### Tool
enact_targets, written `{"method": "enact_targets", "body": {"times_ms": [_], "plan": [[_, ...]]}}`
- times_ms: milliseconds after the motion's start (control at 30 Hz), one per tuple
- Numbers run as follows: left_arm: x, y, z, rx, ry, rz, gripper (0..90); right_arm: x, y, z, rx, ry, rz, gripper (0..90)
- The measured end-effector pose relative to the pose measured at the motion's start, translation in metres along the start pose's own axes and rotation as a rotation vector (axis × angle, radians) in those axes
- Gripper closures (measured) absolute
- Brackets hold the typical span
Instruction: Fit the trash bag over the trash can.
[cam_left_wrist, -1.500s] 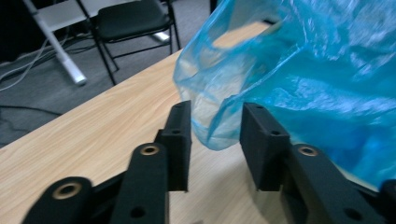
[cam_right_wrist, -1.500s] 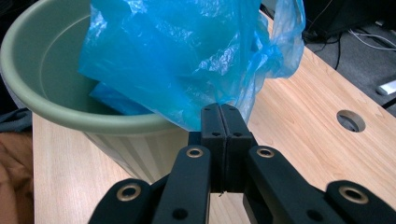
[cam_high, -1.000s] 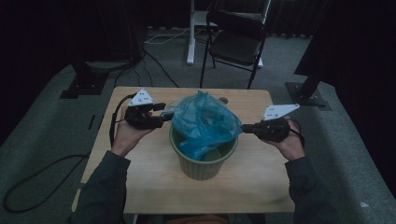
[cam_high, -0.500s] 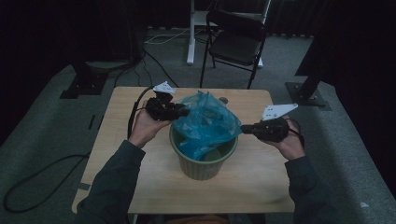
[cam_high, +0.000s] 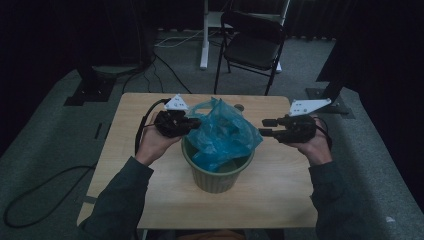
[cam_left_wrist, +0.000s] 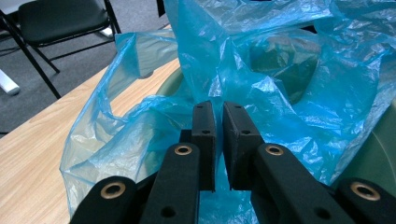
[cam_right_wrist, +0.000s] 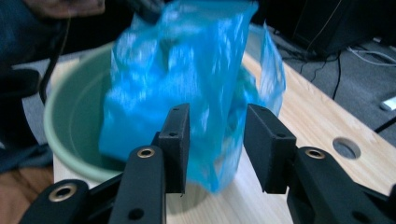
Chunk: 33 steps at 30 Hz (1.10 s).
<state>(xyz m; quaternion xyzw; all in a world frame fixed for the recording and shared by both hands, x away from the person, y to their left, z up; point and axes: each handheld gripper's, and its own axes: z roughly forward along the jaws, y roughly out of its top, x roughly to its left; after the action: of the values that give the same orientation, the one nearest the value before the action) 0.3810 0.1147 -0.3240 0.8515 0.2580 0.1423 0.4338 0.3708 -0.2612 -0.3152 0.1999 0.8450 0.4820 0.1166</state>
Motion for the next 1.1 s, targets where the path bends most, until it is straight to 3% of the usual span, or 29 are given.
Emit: {"method": "enact_targets", "body": {"times_ms": [167, 200, 367, 433, 533, 600, 667, 800, 900, 933, 967, 1000, 1100], "plan": [[-0.002, -0.002, -0.003, -0.012, 0.004, 0.008, 83.2, 0.001, 0.012, 0.005, -0.033, 0.023, 0.029, 57.1], [-0.004, -0.003, -0.005, -0.017, 0.005, 0.009, 83.1, 0.001, 0.018, 0.010, -0.040, 0.048, 0.044, 55.8], [-0.006, -0.006, -0.010, -0.031, 0.004, 0.011, 83.1, 0.005, 0.025, 0.019, -0.024, 0.091, 0.049, 53.6], [-0.008, -0.009, -0.014, -0.040, 0.001, 0.017, 82.9, 0.007, 0.026, 0.024, 0.000, 0.105, 0.044, 57.7], [-0.012, -0.019, -0.020, -0.054, -0.007, 0.012, 82.7, 0.012, 0.020, 0.031, 0.041, 0.153, 0.036, 72.1], [-0.013, -0.023, -0.022, -0.058, -0.011, 0.010, 82.7, 0.012, 0.018, 0.032, 0.051, 0.154, 0.033, 74.8], [-0.015, -0.029, -0.024, -0.059, -0.011, 0.009, 82.7, 0.015, 0.011, 0.035, 0.080, 0.154, 0.022, 85.7], [-0.017, -0.037, -0.027, -0.067, -0.018, 0.000, 82.9, 0.017, 0.007, 0.032, 0.074, 0.148, 0.019, 90.0], [-0.020, -0.041, -0.029, -0.072, -0.024, -0.002, 83.0, 0.020, 0.005, 0.030, 0.076, 0.154, 0.012, 89.6], [-0.022, -0.042, -0.030, -0.073, -0.025, 0.001, 83.0, 0.020, 0.005, 0.028, 0.068, 0.151, 0.016, 80.9], [-0.022, -0.042, -0.030, -0.073, -0.025, 0.001, 83.0, 0.020, 0.005, 0.028, 0.068, 0.151, 0.016, 80.9], [-0.023, -0.043, -0.029, -0.068, -0.024, 0.007, 83.0, 0.016, 0.008, 0.025, 0.030, 0.118, 0.043, 67.8], [-0.024, -0.042, -0.029, -0.067, -0.025, 0.009, 82.9, 0.011, 0.011, 0.022, 0.000, 0.087, 0.065, 63.9]]}}
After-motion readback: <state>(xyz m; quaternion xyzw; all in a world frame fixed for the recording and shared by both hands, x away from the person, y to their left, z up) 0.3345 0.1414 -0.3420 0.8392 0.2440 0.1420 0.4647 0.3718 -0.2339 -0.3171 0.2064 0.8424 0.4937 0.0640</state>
